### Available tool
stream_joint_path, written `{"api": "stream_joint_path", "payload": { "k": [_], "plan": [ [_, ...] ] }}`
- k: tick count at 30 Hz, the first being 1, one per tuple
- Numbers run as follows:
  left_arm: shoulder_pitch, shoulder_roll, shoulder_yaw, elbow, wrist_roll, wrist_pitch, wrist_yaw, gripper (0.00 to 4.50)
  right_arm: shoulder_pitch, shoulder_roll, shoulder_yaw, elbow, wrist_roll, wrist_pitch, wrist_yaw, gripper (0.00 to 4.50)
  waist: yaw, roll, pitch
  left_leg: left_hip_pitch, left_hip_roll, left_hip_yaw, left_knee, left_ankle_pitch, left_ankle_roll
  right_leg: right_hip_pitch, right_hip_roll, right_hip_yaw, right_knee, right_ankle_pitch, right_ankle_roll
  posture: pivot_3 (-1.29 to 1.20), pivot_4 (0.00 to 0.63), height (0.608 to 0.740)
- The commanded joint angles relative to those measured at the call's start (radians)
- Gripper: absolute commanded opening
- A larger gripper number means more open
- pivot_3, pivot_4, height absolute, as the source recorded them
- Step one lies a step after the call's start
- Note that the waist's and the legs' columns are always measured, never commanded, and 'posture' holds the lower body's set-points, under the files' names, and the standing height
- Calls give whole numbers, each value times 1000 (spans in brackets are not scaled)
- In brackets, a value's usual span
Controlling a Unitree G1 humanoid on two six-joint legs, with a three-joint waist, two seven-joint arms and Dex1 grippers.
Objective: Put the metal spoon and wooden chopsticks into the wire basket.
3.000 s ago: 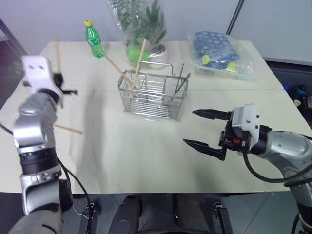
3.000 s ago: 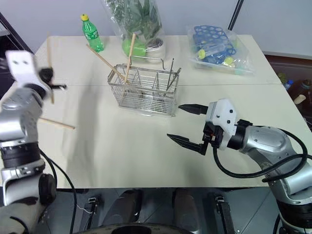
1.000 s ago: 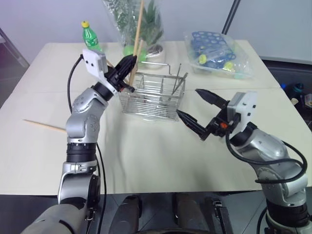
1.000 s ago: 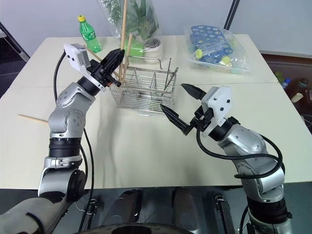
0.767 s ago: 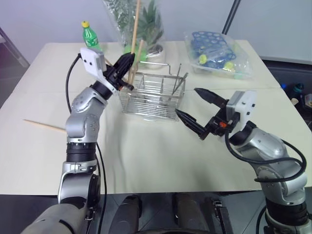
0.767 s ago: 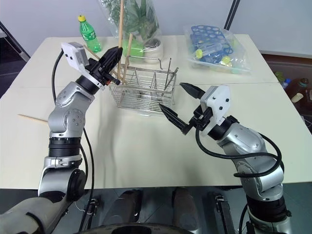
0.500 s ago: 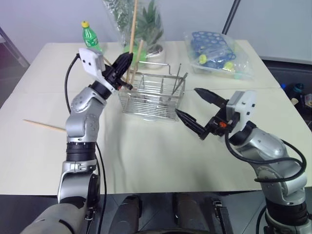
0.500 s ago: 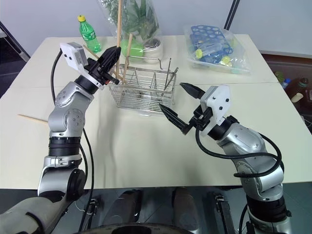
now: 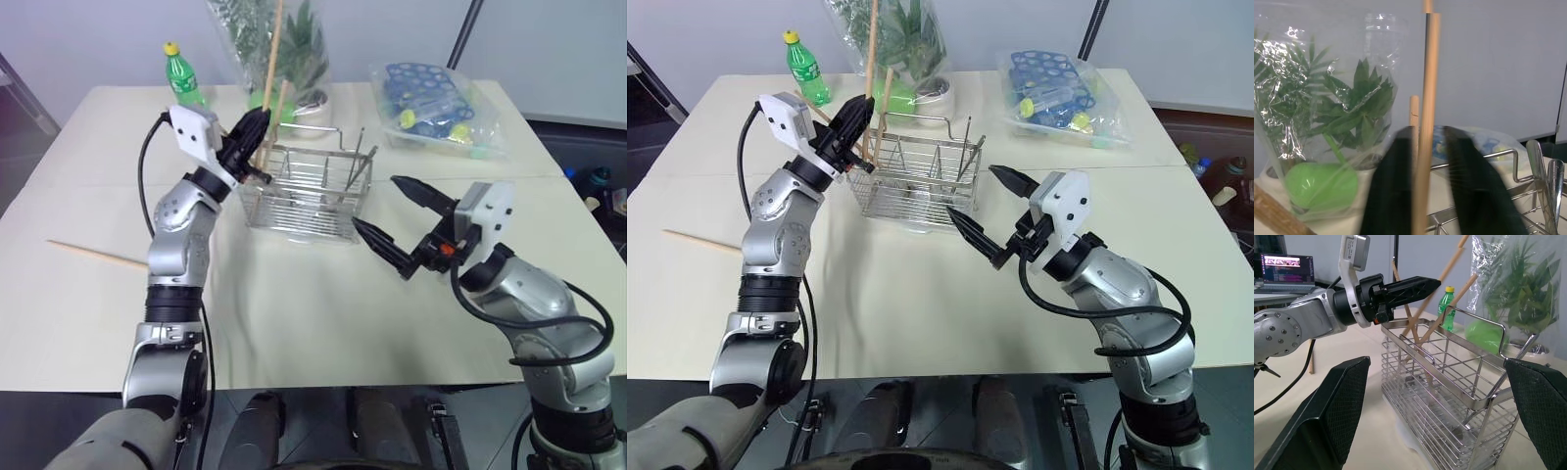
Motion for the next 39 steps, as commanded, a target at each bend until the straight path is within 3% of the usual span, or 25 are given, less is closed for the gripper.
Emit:
{"api": "stream_joint_path", "payload": {
  "k": [1,3,13,20,25,28,30,39],
  "plan": [
    [-11,7,1,-35,-3,-12,0,2583,-15,3,-7,-18,4,-16,2,4500,0,0,0,0,0,0,0,0,0,0,0,0,0,0,0,0,150,740],
    [-14,13,5,-40,-8,-3,1,3417,-16,3,-5,-16,3,-16,3,4500,1,0,0,0,0,0,0,0,0,0,0,0,0,0,0,0,150,740],
    [-51,75,63,-196,-141,182,28,3417,-11,-2,4,-8,1,-19,30,4500,-1,0,0,0,0,0,0,0,0,0,0,0,0,0,0,0,150,740],
    [-145,237,210,-286,-277,441,176,3417,-39,-68,28,1,19,-13,157,4500,-6,0,0,0,0,0,0,0,0,0,0,0,1,0,0,0,150,740],
    [-66,420,241,-265,-152,575,308,3417,-33,-165,20,-12,72,-2,296,4500,-7,1,0,2,0,0,-1,0,0,0,0,0,2,0,0,0,150,740],
    [1,476,246,-243,-47,677,448,3417,-39,-205,8,3,97,1,351,4500,-3,0,0,1,0,0,0,0,0,0,1,0,2,0,0,0,150,740],
    [52,466,272,-247,-3,779,554,3417,-52,-224,5,21,106,2,379,4500,0,0,0,1,0,-1,0,0,0,0,1,0,2,0,0,0,150,740],
    [198,194,372,-440,35,1034,841,3417,-88,-245,14,55,113,8,436,4500,4,-2,0,0,0,-2,0,0,0,0,0,0,1,0,0,0,150,740]
  ]
}}
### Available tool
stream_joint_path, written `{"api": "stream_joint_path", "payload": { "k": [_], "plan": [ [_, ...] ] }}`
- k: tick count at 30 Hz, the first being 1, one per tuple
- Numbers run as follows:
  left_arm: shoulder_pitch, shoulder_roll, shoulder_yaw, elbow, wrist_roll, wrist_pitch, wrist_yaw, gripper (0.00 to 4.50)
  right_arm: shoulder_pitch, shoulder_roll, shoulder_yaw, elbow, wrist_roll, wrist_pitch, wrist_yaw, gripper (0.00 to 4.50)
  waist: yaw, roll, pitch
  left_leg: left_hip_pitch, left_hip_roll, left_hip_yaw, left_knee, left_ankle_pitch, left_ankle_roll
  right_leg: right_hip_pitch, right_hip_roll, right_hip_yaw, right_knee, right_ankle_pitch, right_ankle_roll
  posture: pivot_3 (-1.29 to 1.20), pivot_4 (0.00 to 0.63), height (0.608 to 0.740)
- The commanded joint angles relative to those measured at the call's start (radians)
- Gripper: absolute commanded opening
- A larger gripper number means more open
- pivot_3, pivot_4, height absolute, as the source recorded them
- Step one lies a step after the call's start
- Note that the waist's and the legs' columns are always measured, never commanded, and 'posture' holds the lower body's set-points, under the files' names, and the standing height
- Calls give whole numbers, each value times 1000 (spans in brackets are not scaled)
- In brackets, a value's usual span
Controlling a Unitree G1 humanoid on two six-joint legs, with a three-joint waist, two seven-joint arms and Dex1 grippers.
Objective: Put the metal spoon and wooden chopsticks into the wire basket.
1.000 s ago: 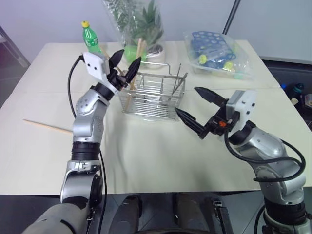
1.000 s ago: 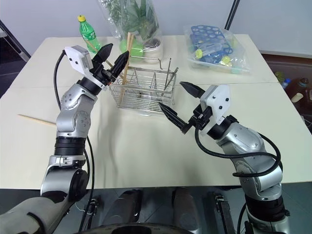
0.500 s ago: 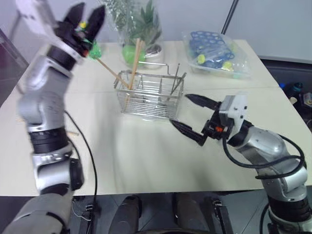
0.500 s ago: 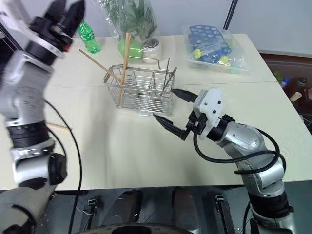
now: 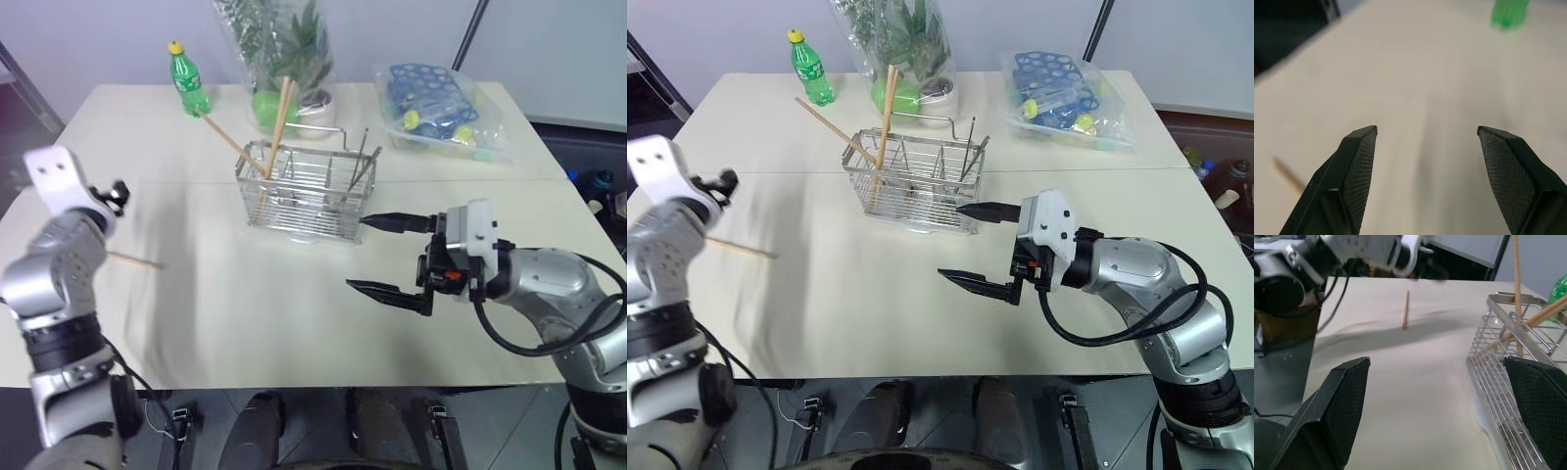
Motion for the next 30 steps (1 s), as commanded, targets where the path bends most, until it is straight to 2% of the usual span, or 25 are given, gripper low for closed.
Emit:
{"api": "stream_joint_path", "payload": {
  "k": [1,10,16,23,26,30],
  "plan": [
    [-21,-64,64,-97,52,84,137,3417,-19,-17,-17,-5,21,0,22,4500,-1,0,0,0,0,0,0,0,0,0,0,0,0,0,0,0,150,740],
    [-115,-189,138,-77,167,164,320,3417,-12,-103,-33,-19,22,-14,117,4500,-1,-1,0,0,0,1,0,0,0,0,0,0,0,0,0,0,150,740],
    [-207,-278,233,8,191,114,414,3417,24,-175,-39,-28,-9,-62,201,4500,3,-2,0,0,0,1,0,0,0,1,0,0,-1,0,0,0,150,740],
    [-279,-244,301,172,200,60,451,3417,31,-182,-46,-30,-10,-65,193,4500,-2,-3,0,1,0,1,0,1,-2,1,0,0,-1,0,0,0,150,740],
    [-301,-221,318,203,198,74,462,3417,38,-185,-51,-31,-12,-65,188,4500,-1,-4,0,0,0,1,0,1,-2,1,0,0,-1,0,0,0,150,740],
    [-313,-238,368,217,184,78,498,3417,46,-187,-59,-29,-18,-68,188,4500,1,-4,0,0,0,1,0,1,-2,1,0,0,-1,0,1,0,150,740]
  ]
}}
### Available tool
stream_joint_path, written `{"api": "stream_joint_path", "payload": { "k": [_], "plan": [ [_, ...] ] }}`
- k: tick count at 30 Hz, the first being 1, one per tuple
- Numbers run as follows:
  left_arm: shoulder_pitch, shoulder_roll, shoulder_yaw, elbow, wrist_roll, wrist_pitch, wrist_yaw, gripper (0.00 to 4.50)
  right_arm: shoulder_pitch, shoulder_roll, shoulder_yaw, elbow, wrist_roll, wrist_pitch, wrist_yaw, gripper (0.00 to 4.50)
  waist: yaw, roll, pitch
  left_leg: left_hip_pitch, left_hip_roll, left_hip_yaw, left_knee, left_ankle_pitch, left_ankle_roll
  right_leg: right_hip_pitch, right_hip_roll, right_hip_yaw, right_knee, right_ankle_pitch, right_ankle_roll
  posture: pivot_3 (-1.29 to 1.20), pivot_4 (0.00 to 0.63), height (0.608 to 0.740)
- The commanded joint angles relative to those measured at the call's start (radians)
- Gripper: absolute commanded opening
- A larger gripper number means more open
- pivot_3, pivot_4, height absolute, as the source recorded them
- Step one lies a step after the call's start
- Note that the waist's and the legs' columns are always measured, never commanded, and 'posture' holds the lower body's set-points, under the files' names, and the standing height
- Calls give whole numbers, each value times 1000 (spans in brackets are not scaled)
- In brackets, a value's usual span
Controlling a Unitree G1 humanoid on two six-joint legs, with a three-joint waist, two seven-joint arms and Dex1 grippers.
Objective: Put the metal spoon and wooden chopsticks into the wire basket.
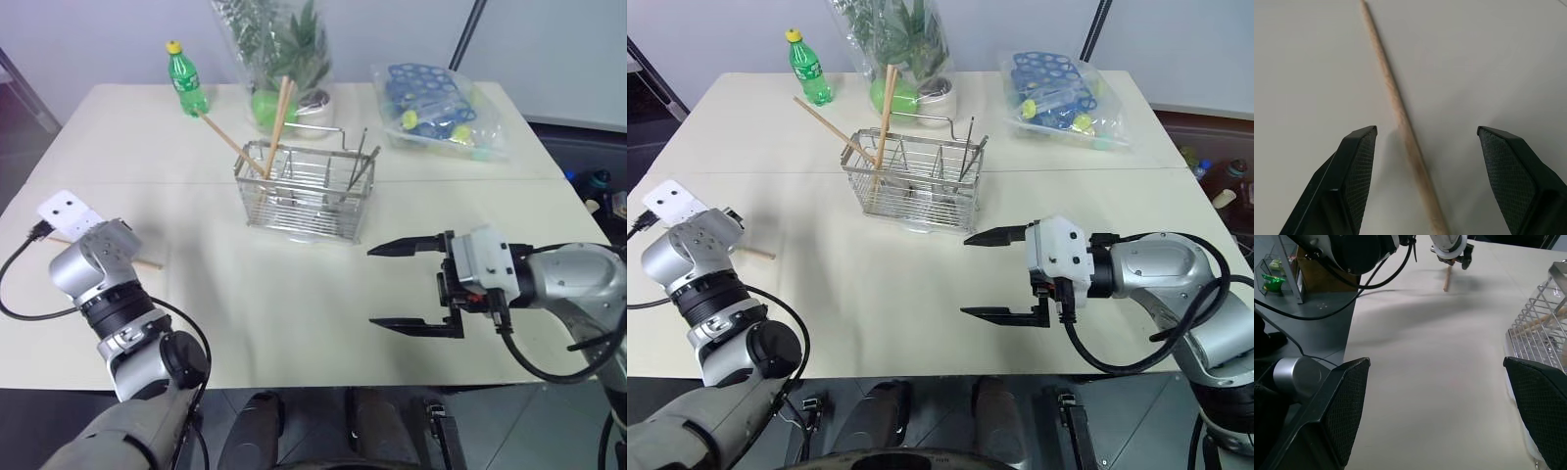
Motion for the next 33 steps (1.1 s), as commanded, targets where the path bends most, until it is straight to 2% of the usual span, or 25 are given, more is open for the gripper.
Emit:
{"api": "stream_joint_path", "payload": {
  "k": [1,15,18,23,30,33],
  "plan": [
    [-26,-9,54,0,-13,-10,36,3417,6,-13,-34,-24,-2,-19,1,4500,0,0,0,0,0,0,0,0,0,0,0,0,0,0,0,0,150,740],
    [-25,-44,191,77,-94,-43,91,3417,-6,-27,-50,-19,9,-5,-2,4500,-2,2,-2,1,0,0,0,1,-1,0,0,0,1,0,0,0,150,740],
    [-17,-52,191,66,-103,-45,95,2651,-4,-30,-57,-15,10,-5,0,4500,-2,4,-2,1,0,0,0,1,-1,1,0,0,1,0,0,0,150,740],
    [-8,-58,185,50,-108,-42,102,20,-2,-18,-76,-9,46,50,-44,4500,5,5,-3,2,0,0,0,1,-2,1,0,0,2,0,0,0,150,740],
    [-3,-56,180,43,-112,-43,100,20,-16,-17,-88,4,77,98,-74,4500,16,4,-3,2,0,0,0,1,-2,1,0,0,1,0,0,0,150,740],
    [6,-34,142,50,-98,-40,79,20,-24,-16,-83,5,77,101,-79,4500,16,4,-3,2,0,0,0,1,-2,1,0,0,1,0,0,0,150,740]
  ]
}}
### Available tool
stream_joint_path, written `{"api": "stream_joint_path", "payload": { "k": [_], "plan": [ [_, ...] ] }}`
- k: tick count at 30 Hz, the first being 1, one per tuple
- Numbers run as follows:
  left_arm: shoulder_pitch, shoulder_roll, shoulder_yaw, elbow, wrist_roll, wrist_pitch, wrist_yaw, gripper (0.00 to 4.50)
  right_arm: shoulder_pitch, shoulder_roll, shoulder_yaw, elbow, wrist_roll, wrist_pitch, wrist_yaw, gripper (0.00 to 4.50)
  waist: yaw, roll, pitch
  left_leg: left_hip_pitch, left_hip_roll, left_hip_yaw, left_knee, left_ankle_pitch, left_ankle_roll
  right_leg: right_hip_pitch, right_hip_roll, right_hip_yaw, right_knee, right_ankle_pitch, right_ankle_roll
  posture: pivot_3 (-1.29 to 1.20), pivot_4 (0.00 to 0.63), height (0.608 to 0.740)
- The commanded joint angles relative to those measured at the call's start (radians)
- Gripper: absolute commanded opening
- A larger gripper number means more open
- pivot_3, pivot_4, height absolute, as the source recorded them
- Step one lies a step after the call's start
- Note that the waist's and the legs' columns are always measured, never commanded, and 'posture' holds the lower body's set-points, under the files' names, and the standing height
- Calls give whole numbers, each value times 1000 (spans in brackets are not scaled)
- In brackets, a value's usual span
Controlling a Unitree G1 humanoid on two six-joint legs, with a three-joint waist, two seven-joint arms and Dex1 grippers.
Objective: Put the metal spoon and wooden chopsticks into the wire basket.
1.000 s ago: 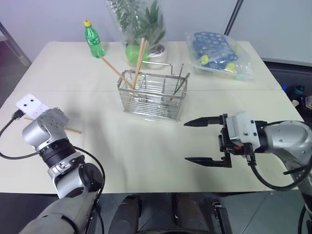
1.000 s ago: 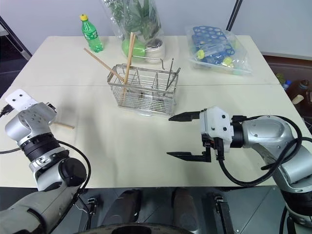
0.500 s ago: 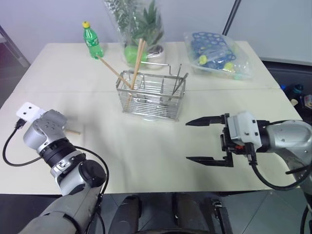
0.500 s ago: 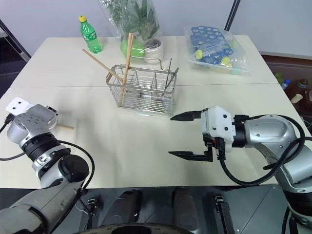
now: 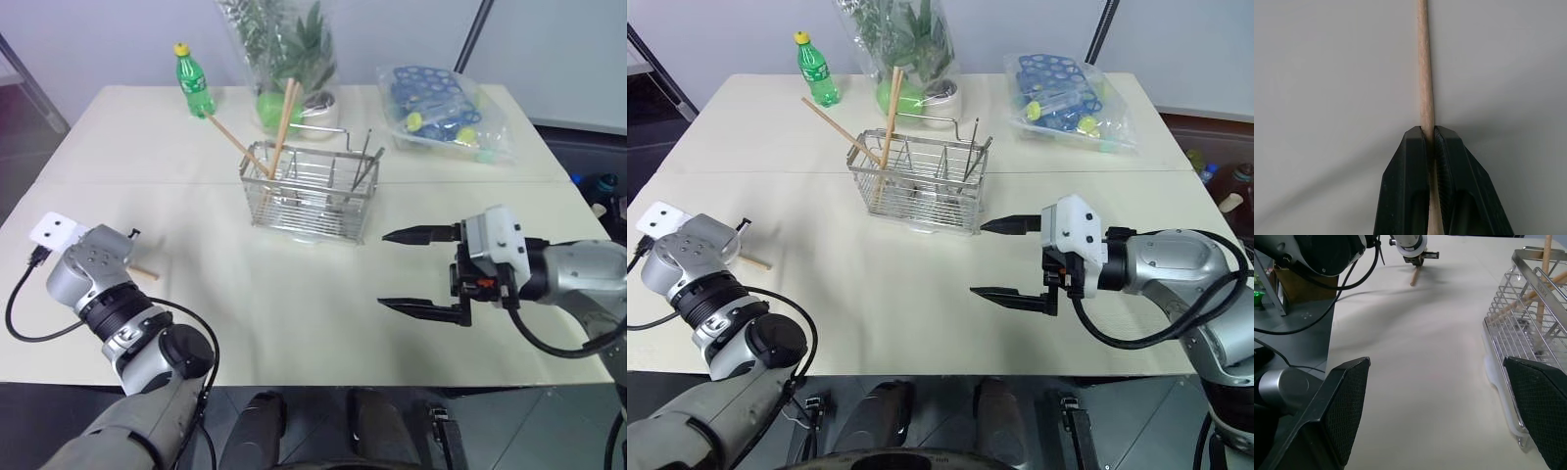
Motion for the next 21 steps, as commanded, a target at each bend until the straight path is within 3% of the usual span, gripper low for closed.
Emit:
{"api": "stream_joint_path", "payload": {
  "k": [1,6,11,16,21],
  "plan": [
    [37,32,-74,20,17,11,-41,20,-22,0,-21,-12,13,-1,-9,4500,0,0,0,0,0,0,0,0,0,0,0,0,0,0,0,0,150,740],
    [42,131,-205,42,25,-168,-213,20,-43,20,-13,-9,18,20,-47,4500,-2,-2,1,0,0,0,0,0,0,-1,0,0,0,0,0,0,150,740],
    [-16,315,-421,74,-7,-451,-692,20,-31,68,-15,-22,8,27,-124,4500,-1,-7,3,-4,1,0,-1,4,-7,-4,0,-1,0,1,-1,0,150,740],
    [-104,439,-521,176,-56,-608,-1046,20,-7,136,10,-48,-13,17,-198,4500,1,-7,3,-4,0,0,-1,2,-3,-3,0,-1,-2,1,-1,0,150,740],
    [-261,466,-505,263,-176,-770,-1303,20,-21,274,-35,-37,-9,24,-383,4500,-5,-8,3,-5,1,0,0,2,-3,-4,0,-1,-2,1,-1,0,150,740]
  ]
}}
